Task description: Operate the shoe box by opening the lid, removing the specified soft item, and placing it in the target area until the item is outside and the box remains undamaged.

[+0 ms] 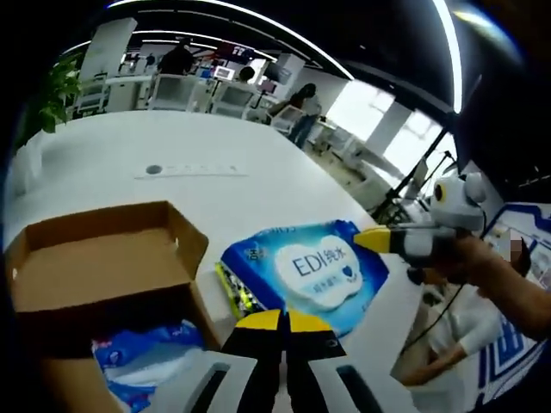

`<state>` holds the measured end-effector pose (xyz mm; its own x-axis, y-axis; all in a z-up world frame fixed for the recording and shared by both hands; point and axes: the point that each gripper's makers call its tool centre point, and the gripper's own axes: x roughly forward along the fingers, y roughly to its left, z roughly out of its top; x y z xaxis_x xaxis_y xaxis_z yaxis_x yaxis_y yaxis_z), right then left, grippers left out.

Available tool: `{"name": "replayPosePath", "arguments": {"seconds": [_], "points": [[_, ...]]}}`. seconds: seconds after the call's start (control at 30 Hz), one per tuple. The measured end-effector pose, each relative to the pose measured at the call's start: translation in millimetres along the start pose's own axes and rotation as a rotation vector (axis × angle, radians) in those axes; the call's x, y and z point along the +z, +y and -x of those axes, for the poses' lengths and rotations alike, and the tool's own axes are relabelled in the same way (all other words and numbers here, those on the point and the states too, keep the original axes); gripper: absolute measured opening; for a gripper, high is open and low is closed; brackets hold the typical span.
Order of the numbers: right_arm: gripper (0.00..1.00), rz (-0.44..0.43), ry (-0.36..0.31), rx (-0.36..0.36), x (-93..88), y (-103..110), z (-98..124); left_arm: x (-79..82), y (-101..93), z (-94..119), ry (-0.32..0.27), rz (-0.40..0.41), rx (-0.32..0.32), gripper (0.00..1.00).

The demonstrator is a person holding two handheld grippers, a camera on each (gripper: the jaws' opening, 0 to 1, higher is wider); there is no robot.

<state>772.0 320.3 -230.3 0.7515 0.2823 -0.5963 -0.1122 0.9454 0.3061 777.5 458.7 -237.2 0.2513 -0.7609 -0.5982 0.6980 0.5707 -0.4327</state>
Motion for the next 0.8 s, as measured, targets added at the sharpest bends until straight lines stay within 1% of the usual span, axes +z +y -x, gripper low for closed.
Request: {"name": "replayPosePath", "arguments": {"seconds": [0.17, 0.23, 0.43, 0.57, 0.63, 0.7, 0.8], "points": [[0.00, -0.003, 0.012, -0.004, -1.8, -16.1, -15.2, 1.7, 3.7, -13.2, 0.025, -0.025, 0.015, 0.00], [0.00, -0.006, 0.019, -0.006, -4.9, -13.9, -16.5, 2.1, 5.9, -18.1, 0.039, -0.037, 0.022, 0.00], [0.00, -0.001, 0.032, -0.008, -10.6, -22.0, -30.1, 0.8, 15.5, -29.7, 0.081, -0.070, 0.044, 0.00], [0.00, -0.003, 0.045, -0.009, -14.7, -29.2, -43.3, -1.1, 22.5, -36.5, 0.117, -0.104, 0.062, 0.00], [0.00, -0.001, 0.051, -0.009, -17.3, -31.4, -49.6, -2.6, 25.8, -39.3, 0.137, -0.134, 0.076, 0.00], [0.00, -0.009, 0.058, -0.013, -20.0, -33.2, -54.1, -2.6, 26.6, -41.6, 0.146, -0.146, 0.080, 0.00], [0.00, -0.022, 0.064, -0.017, -24.5, -39.1, -60.5, -3.2, 27.8, -45.7, 0.170, -0.192, 0.091, 0.00]]}}
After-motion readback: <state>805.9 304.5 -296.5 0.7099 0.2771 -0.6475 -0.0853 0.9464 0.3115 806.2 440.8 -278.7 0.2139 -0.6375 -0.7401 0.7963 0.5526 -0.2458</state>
